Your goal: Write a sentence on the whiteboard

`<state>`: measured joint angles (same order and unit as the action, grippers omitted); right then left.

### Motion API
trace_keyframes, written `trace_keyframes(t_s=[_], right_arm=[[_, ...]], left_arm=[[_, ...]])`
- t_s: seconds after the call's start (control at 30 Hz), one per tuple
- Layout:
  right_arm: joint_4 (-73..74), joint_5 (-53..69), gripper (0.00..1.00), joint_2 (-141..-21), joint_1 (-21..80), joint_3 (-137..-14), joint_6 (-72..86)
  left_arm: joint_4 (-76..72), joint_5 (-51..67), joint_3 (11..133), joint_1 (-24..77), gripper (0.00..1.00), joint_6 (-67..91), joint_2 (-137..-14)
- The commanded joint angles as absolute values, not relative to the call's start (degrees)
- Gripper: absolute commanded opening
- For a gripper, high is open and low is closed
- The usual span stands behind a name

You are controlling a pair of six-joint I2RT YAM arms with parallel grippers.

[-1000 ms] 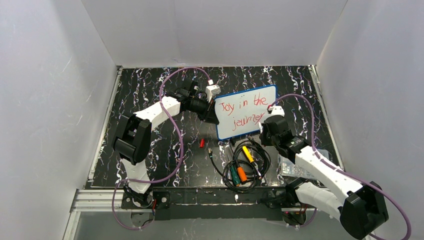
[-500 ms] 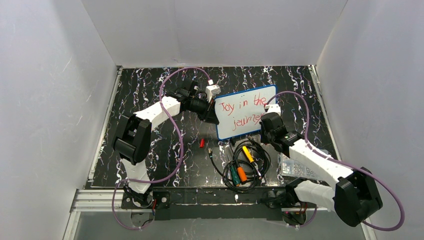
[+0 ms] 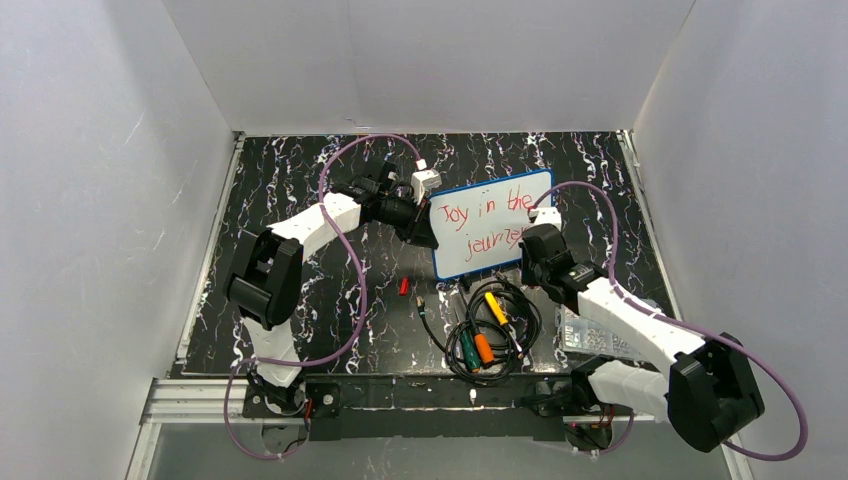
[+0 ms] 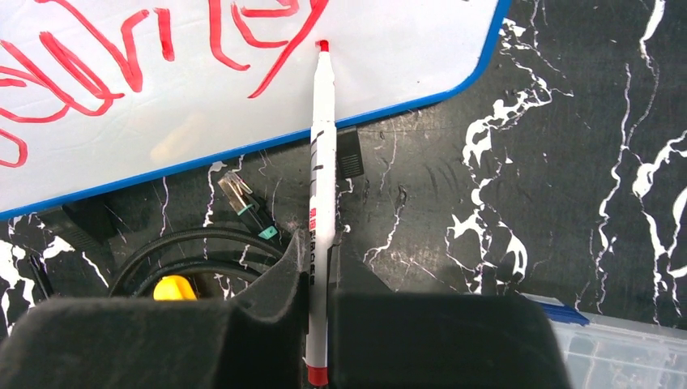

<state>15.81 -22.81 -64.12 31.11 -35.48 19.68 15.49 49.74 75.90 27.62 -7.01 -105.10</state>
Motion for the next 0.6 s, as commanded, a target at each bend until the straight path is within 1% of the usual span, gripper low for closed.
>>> trace_keyframes(t_s=[0.0, 0.1, 0.3, 0.57], right_arm=[[17.25, -25.96, 0.01, -60.08, 30.71, -37.33, 20.14], [20.07, -29.46, 0.01, -55.41, 30.76, -37.83, 20.74], [21.48, -31.82, 0.01, -48.05, 30.76, -37.91, 20.92], [21.38, -31.17, 0.01, -46.78, 30.76, -37.87, 20.84]], left_arm=[[16.08, 51.12, 77.79, 27.86, 0.00, -7.86, -101.80], [16.32, 50.99, 77.91, 27.77, 0.01, -7.77, -102.19], [16.48, 50.37, 77.61, 27.69, 0.17, -7.63, -102.22], [16.53, 49.88, 76.62, 27.69, 0.38, -7.23, -101.70]])
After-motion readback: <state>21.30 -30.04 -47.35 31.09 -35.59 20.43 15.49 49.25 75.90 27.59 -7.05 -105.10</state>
